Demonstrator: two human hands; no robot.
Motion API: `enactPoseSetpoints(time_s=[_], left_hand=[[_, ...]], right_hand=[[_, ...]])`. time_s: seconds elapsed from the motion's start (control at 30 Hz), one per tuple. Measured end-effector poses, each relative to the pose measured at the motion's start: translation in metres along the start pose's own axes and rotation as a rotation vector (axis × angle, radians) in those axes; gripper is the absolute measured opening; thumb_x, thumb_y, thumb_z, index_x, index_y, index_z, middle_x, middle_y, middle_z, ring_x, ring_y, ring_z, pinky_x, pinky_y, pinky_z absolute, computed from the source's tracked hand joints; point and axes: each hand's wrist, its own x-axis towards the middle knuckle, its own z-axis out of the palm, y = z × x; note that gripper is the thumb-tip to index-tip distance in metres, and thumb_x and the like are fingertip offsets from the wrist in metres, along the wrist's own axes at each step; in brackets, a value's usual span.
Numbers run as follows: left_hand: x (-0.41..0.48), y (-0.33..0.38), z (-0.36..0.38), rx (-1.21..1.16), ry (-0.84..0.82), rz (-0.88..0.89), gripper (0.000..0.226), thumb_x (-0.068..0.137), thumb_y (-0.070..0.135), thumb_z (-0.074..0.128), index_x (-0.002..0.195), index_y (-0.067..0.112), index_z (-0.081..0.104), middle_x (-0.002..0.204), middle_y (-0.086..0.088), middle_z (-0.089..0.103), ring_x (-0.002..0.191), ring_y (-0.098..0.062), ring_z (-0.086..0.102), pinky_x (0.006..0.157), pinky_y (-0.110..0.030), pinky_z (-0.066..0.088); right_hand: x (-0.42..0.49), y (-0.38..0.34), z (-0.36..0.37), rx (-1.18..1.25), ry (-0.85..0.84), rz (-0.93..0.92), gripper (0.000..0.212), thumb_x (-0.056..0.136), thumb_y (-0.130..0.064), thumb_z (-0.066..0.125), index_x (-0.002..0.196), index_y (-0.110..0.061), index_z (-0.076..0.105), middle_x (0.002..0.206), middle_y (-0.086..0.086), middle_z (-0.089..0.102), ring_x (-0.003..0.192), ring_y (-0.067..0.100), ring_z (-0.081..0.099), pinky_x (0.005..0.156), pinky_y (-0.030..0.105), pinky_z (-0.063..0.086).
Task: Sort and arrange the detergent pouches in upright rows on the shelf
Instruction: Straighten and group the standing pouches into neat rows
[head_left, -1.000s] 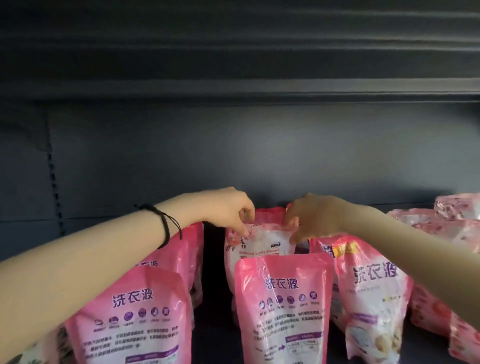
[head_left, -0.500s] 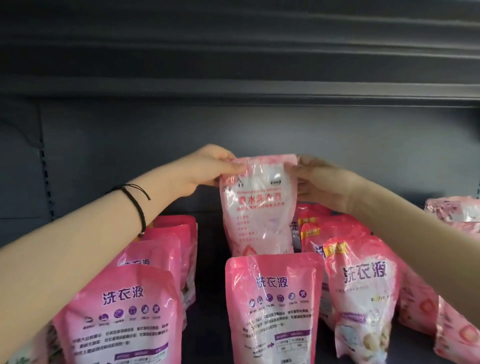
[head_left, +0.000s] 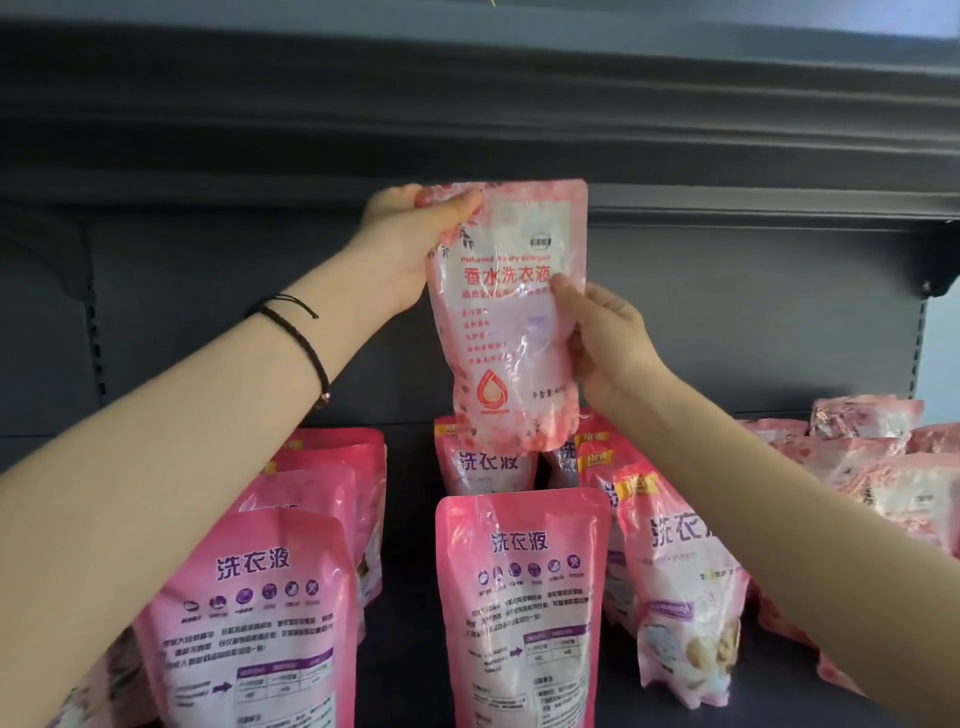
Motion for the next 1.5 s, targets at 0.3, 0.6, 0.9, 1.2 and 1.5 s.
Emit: enactPoseSetpoints(time_s=[0.3,0.6,0.9,1.2,1.5], left_hand=[[-0.060,-0.015,0.039,-0.193,-0.158,0.050,0.020,0.098,0.026,0.054,0.104,0.013,0.068,0.098,-0.002,0.075,0.088,-0.015,0.072,0.078,-0.030,0.058],[-0.115,-0.024,0.122,-0.210,-0.042,0.119,0.018,0.100,0.024,0.050,0.098,0.021,0.068,0.097,-0.001,0.075,0.090,-0.017,0.072,0.077,-0.035,0.059],[-0.161,-0.043,0.215,-0.150,0.022,0.146,0.025,0.099,0.033,0.049,0.114,0.017,0.063,0.114,-0.007,0.070,0.107,-0.025,0.066,0.096,-0.049,0.052],[-0.190,-0.098,0.274,-0.103,0.026,0.061,0.048,0.097,0.043,0.048,0.136,0.015,0.049,0.139,-0.004,0.054,0.130,-0.020,0.050,0.109,-0.046,0.040],[-0.210,-0.165,0.320,-0.034,0.068,-0.001,0.043,0.097,0.044,0.049,0.136,0.026,0.050,0.139,0.011,0.052,0.128,-0.003,0.047,0.111,-0.036,0.038]], right_hand=[[-0.061,-0.051,-0.013,0.057,0.204,-0.092,0.012,0.091,-0.022,0.065,0.087,-0.011,0.067,0.066,0.005,0.073,0.063,0.023,0.071,0.069,0.048,0.060],[-0.099,-0.076,-0.094,0.025,0.174,-0.094,0.014,0.089,-0.023,0.067,0.086,-0.010,0.071,0.086,0.009,0.076,0.069,0.022,0.073,0.064,0.038,0.061],[-0.122,-0.101,-0.191,-0.209,0.209,-0.261,0.029,0.092,-0.030,0.062,0.071,-0.011,0.064,0.087,0.017,0.071,0.076,0.031,0.067,0.074,0.057,0.057],[-0.137,-0.068,-0.260,-0.146,0.293,-0.241,0.026,0.092,-0.031,0.062,0.077,-0.010,0.063,0.082,0.012,0.067,0.077,0.028,0.062,0.078,0.055,0.055],[-0.142,-0.018,-0.323,-0.141,0.431,-0.222,0.039,0.093,-0.036,0.059,0.071,-0.006,0.049,0.067,0.007,0.049,0.063,0.020,0.044,0.058,0.034,0.044]])
